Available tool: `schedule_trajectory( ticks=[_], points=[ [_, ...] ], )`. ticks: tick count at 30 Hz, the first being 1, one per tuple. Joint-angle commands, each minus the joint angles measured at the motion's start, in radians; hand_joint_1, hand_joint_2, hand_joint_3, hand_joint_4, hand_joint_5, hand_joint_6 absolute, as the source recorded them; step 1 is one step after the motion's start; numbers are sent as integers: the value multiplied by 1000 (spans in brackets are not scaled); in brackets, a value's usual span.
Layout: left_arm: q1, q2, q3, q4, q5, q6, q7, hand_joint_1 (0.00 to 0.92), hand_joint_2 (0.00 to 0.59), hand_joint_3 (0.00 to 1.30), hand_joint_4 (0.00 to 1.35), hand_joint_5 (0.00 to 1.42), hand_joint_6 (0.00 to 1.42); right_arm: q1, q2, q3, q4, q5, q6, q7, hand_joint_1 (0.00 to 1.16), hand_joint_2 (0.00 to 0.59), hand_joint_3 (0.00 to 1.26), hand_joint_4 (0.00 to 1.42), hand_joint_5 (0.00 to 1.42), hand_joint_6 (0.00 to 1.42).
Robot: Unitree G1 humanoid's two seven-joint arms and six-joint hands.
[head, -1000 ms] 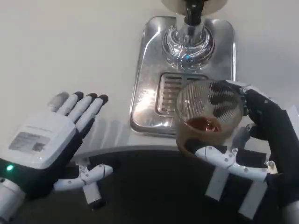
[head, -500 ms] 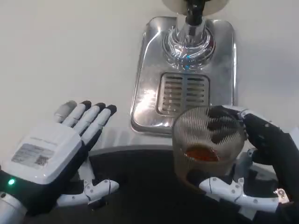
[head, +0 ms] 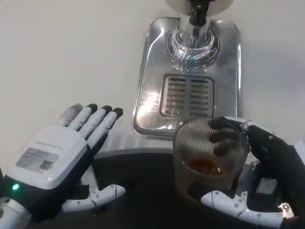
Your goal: Grasp the cup under the faucet to collect the drink, then remove the cup.
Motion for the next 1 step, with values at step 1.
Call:
schedule_trajectory(
  ticks=[1],
  points=[
    [1, 3, -2, 16, -7, -12, -9, 0, 170, 0, 0, 0, 0, 11, 14, 16, -30, -2, -29, -21, 1162, 354, 673, 654, 769, 1103]
  ],
)
